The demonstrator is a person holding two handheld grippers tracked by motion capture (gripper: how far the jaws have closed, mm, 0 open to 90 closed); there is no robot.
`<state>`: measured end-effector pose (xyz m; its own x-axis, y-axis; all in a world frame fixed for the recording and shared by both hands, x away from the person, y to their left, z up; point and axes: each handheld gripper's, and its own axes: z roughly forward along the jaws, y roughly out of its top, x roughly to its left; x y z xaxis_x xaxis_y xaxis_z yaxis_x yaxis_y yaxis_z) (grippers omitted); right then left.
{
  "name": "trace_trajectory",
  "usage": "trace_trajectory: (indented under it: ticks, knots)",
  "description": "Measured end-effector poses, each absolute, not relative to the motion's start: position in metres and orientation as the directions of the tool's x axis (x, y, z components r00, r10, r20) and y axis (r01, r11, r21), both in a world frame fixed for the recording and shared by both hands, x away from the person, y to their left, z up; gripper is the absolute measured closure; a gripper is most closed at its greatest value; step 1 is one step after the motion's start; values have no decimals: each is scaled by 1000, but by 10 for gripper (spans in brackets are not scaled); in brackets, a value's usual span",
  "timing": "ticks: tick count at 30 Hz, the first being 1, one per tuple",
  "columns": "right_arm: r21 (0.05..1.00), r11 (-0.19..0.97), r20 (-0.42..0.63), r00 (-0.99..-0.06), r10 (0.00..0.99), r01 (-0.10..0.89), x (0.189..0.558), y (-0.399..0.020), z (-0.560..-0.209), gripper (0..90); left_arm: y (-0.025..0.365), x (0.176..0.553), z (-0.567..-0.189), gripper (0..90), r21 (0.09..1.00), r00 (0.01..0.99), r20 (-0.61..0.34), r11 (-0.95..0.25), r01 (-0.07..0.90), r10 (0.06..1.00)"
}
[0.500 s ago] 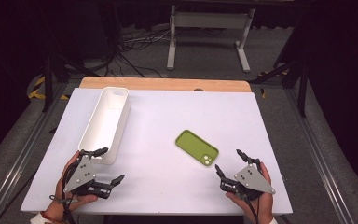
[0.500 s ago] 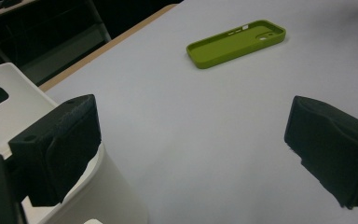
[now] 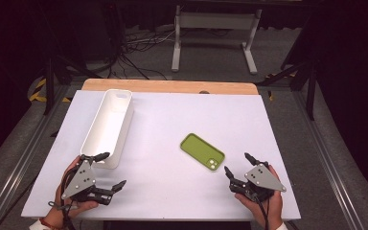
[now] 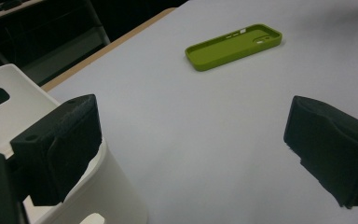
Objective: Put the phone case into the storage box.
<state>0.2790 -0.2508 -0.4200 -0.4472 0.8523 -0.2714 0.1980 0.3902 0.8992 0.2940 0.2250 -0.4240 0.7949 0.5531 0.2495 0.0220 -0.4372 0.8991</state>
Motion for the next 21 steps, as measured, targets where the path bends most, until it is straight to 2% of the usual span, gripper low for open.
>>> trace_trajectory:
  ticks: [14,16,20,21]
  knots:
    - [867,396,-226,-470,853,303,297,-255,-419,246,228,294,-425,51,900,791,240,-434,36,563]
    - [863,395,-216,-475,853,316,301,-256,-417,293,228,295,-425,51,902,800,233,-430,34,553]
    - [876,345,-150,-489,859,337,315,-256,-409,456,227,295,-425,52,899,806,238,-437,28,542]
    - [876,345,-150,-489,859,337,315,-256,-409,456,227,295,-425,52,899,806,238,-437,28,542]
